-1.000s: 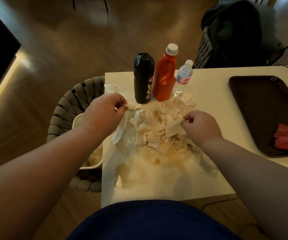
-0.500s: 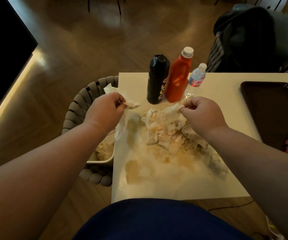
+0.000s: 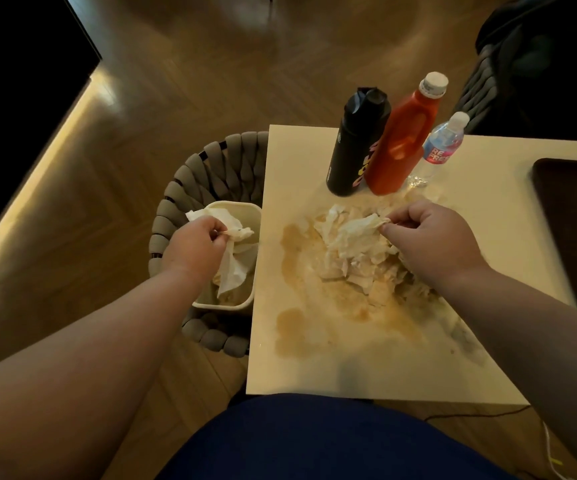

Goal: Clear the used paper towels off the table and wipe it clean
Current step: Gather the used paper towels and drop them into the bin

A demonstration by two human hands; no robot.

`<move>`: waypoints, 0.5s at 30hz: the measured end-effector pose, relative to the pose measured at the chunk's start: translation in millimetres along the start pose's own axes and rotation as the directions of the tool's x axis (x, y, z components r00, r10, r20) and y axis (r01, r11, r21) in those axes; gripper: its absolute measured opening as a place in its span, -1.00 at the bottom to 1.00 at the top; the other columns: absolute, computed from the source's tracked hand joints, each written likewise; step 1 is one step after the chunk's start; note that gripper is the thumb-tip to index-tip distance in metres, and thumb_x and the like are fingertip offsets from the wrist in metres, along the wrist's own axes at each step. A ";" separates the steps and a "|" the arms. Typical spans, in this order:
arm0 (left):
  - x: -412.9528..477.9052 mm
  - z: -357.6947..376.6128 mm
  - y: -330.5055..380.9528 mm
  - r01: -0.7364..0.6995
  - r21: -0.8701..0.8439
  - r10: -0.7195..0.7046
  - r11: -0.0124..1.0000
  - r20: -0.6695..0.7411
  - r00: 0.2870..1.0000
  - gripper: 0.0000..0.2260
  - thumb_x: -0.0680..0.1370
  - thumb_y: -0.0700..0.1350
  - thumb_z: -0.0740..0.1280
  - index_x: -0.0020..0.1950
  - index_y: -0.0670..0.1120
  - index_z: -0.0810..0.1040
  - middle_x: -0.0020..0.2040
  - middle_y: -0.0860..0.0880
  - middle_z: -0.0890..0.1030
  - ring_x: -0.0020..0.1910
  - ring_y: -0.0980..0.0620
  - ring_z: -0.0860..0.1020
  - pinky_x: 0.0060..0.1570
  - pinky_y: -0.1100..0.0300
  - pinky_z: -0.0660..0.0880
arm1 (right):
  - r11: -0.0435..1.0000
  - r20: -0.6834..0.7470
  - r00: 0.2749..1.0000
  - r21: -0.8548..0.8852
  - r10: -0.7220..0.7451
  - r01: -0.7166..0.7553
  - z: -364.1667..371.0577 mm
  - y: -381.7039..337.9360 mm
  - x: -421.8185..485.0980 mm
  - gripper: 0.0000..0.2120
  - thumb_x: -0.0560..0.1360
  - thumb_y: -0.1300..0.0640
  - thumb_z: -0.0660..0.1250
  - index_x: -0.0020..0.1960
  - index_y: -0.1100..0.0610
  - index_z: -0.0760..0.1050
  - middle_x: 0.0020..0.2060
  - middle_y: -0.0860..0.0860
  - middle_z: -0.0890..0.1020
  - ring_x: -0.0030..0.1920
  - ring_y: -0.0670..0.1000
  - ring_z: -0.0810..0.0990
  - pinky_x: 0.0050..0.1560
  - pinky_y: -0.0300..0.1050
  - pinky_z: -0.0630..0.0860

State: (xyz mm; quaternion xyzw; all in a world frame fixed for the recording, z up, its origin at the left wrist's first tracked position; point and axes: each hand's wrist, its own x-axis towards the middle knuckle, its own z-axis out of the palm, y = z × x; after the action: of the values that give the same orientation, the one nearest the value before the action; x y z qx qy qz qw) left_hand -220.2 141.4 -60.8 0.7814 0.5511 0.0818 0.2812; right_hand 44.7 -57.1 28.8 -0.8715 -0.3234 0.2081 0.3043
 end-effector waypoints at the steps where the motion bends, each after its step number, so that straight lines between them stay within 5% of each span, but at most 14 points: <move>1: 0.8 2.3 -1.7 0.002 0.000 -0.002 1.000 0.010 1.000 -0.83 0.66 -0.05 0.33 0.23 0.02 0.61 0.04 0.04 0.65 -0.09 0.09 0.60 -0.18 0.16 0.61 | 1.000 0.005 1.000 -0.001 0.000 0.000 0.8 -1.2 -0.3 -0.81 0.55 0.01 0.42 0.13 0.04 0.66 -0.13 -0.08 0.66 -0.11 -0.07 0.60 -0.20 -0.19 0.50; 5: 5.1 7.9 -8.2 0.003 0.048 -0.005 0.999 0.054 0.999 -0.80 0.65 -0.02 0.34 0.27 0.08 0.59 0.08 0.03 0.67 -0.10 0.08 0.61 -0.13 0.06 0.67 | 1.000 0.015 1.000 -0.003 -0.015 0.015 1.8 -9.3 -0.7 -0.83 0.55 0.02 0.42 0.10 0.03 0.67 -0.14 -0.09 0.65 -0.12 -0.09 0.59 -0.24 -0.21 0.45; 10: 3.6 5.4 -10.9 -0.011 0.109 0.003 0.994 0.077 0.997 -0.49 0.60 0.08 0.39 0.53 0.21 0.34 0.31 0.03 0.58 -0.11 0.07 0.63 -0.27 0.09 0.67 | 0.999 0.029 0.999 0.009 -0.037 0.037 3.5 -19.5 -2.4 -0.87 0.55 0.02 0.42 0.07 0.02 0.66 -0.16 -0.10 0.64 -0.15 -0.11 0.58 -0.27 -0.25 0.43; 15: 0.7 -5.8 -6.8 -0.085 0.088 0.082 0.993 0.039 0.996 -0.48 0.61 0.09 0.38 0.55 0.19 0.32 0.34 0.02 0.57 0.02 0.02 0.64 -0.19 0.05 0.68 | 0.999 0.053 0.997 0.016 -0.047 0.046 9.5 -27.2 -4.3 -0.87 0.55 0.01 0.42 0.07 0.00 0.66 -0.17 -0.12 0.64 -0.16 -0.12 0.59 -0.24 -0.26 0.47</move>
State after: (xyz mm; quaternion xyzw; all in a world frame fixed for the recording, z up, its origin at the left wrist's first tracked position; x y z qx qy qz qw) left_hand -228.0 145.7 -59.7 0.8168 0.5160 0.0549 0.2521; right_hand 24.4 -39.8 40.7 -0.8556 -0.3502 0.2263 0.3067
